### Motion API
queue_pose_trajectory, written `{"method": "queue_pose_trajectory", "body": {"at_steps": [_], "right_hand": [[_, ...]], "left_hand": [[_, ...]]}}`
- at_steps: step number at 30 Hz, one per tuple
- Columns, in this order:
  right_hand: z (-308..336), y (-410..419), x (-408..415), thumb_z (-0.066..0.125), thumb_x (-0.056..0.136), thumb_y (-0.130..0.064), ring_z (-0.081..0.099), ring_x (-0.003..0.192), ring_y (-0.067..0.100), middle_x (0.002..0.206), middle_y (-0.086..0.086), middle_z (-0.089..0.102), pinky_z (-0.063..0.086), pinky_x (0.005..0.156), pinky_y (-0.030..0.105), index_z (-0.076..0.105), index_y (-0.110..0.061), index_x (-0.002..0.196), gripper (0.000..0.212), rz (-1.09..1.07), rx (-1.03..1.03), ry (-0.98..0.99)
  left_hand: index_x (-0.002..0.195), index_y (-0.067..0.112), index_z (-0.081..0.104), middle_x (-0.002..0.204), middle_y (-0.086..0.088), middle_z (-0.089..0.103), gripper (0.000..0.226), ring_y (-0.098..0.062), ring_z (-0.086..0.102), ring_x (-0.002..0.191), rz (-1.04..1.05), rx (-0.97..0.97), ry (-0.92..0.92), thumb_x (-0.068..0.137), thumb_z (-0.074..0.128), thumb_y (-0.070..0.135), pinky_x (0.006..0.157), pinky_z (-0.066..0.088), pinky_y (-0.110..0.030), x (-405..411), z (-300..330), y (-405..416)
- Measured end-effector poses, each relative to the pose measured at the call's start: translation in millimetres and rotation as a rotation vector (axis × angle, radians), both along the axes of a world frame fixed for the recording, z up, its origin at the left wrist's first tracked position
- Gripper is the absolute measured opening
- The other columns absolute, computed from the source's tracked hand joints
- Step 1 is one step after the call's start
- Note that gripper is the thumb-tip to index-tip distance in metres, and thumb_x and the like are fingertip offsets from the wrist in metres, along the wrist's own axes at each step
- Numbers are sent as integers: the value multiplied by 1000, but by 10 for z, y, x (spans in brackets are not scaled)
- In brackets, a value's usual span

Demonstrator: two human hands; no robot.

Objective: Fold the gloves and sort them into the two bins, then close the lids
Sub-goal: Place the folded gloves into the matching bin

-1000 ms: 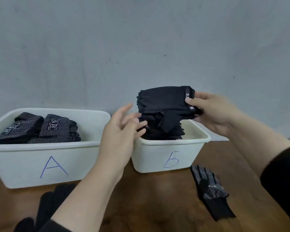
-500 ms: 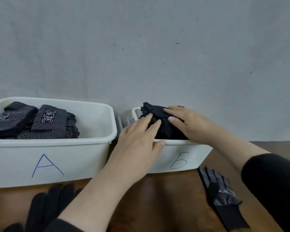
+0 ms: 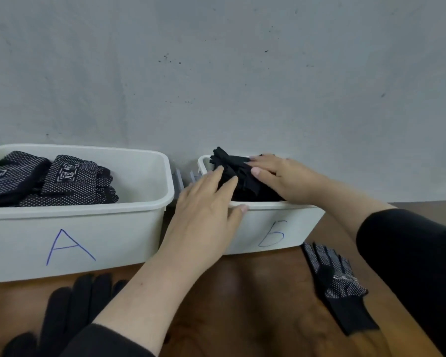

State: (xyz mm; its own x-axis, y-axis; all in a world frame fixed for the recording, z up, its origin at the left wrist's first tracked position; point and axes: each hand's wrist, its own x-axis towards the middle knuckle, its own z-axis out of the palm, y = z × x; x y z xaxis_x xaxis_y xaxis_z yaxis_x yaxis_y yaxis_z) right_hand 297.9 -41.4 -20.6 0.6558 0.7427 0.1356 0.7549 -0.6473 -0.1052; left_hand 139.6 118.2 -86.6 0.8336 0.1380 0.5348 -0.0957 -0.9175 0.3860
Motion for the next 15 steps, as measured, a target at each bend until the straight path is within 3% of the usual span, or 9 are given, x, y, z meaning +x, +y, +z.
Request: {"method": "queue_pose_trajectory", "body": {"at_steps": [2, 4, 5, 7, 9, 11, 13, 15], "right_hand": [[73, -93, -111, 34, 109, -42, 23, 152, 8, 160, -11, 38, 15, 125, 45, 48, -34, 148, 43, -30, 221, -67], [141, -268, -298, 42, 108, -35, 40, 139, 0, 148, -8, 53, 26, 119, 24, 59, -25, 139, 37, -1, 518, -173], [156, -388, -436, 46, 107, -30, 50, 127, -2, 135, -8, 61, 34, 110, 16, 65, -20, 131, 32, 7, 637, -250], [67, -663, -753, 50, 104, -24, 60, 105, 2, 111, -8, 68, 45, 93, 17, 71, -16, 115, 24, 10, 768, -319], [-225, -980, -1053, 54, 102, -23, 64, 93, 9, 97, -6, 69, 50, 84, 26, 71, -17, 102, 18, -34, 752, -252], [-674, -1310, -1322, 56, 101, -33, 63, 90, 11, 93, -9, 67, 52, 81, 36, 71, -19, 97, 20, -133, 627, -166], [-1129, -1616, -1557, 53, 96, -49, 61, 103, 9, 108, -14, 64, 52, 91, 38, 71, -25, 106, 31, -250, 430, -115], [-1435, -1831, -1729, 52, 92, -62, 52, 126, 6, 134, -19, 55, 42, 109, 31, 64, -33, 128, 48, -361, 265, -15]], "left_hand": [[137, 19, 58, 145, -1, 52, 44, -20, 46, 132, -13, -67, -184, 101, 45, 40, 110, 36, -42, -42, 37, -68], [121, 15, 67, 120, 1, 65, 35, -18, 57, 111, -49, -110, -358, 101, 45, 34, 97, 46, -36, -93, 22, -194], [117, 16, 67, 112, 4, 66, 33, -14, 57, 105, -78, -139, -370, 101, 44, 33, 92, 46, -31, -141, -1, -306], [117, 22, 66, 108, 10, 64, 32, -7, 56, 101, -151, -215, -235, 103, 41, 36, 87, 46, -25, -270, -112, -603], [126, 26, 62, 118, 13, 61, 35, -6, 54, 109, -234, -206, -13, 103, 41, 40, 93, 45, -26, -401, -347, -939], [140, 29, 52, 137, 11, 52, 41, -12, 48, 125, -294, -60, 204, 104, 39, 43, 105, 38, -29, -503, -628, -1194], [149, 30, 42, 156, 8, 36, 48, -15, 31, 143, -326, 53, 394, 104, 38, 47, 120, 22, -31, -575, -817, -1311], [151, 31, 38, 163, 8, 25, 51, -10, 16, 151, -336, 94, 447, 104, 38, 50, 124, 5, -31, -626, -867, -1319]]}}
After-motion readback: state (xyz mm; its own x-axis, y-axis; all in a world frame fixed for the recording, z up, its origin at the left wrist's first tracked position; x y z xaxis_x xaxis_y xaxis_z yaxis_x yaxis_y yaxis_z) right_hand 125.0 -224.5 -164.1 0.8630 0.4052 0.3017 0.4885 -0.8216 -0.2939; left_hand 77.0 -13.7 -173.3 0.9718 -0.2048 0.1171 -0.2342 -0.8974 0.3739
